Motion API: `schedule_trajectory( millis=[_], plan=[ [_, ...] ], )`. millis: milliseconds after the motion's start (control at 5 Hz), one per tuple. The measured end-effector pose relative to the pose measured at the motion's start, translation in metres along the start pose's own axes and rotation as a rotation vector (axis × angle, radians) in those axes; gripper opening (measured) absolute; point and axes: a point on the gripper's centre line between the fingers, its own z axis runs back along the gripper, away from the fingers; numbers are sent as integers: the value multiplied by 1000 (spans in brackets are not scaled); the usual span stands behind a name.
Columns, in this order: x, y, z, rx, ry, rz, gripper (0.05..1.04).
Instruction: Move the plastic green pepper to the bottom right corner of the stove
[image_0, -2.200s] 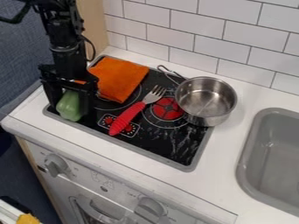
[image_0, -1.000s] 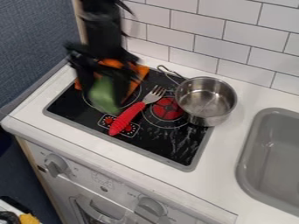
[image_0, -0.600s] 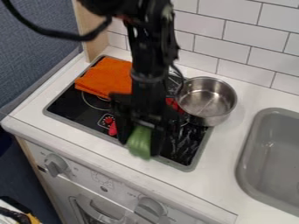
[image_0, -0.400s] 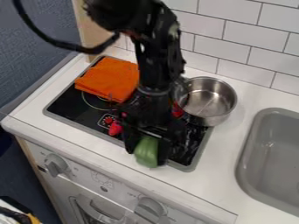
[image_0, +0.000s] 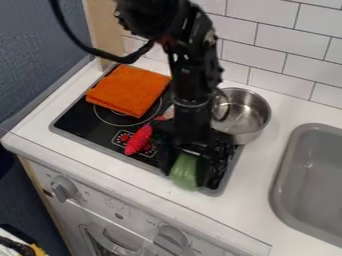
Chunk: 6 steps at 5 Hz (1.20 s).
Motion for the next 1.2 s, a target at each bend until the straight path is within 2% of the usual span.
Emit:
schedule_trajectory(
  millis=[200,400,600,800,1000,1200],
  plan=[
    [7,-5,1,-7,0,-9,761],
    [8,-6,1,-10,6,-13,837],
    [0,-9,3,7,-10,-29,1013],
    [-2,-10,39,-7,-129,-12,1010],
    [-6,-7,74,-9,-223,1,1003],
    [-6,2,91,-20,-257,16,1002]
  ],
)
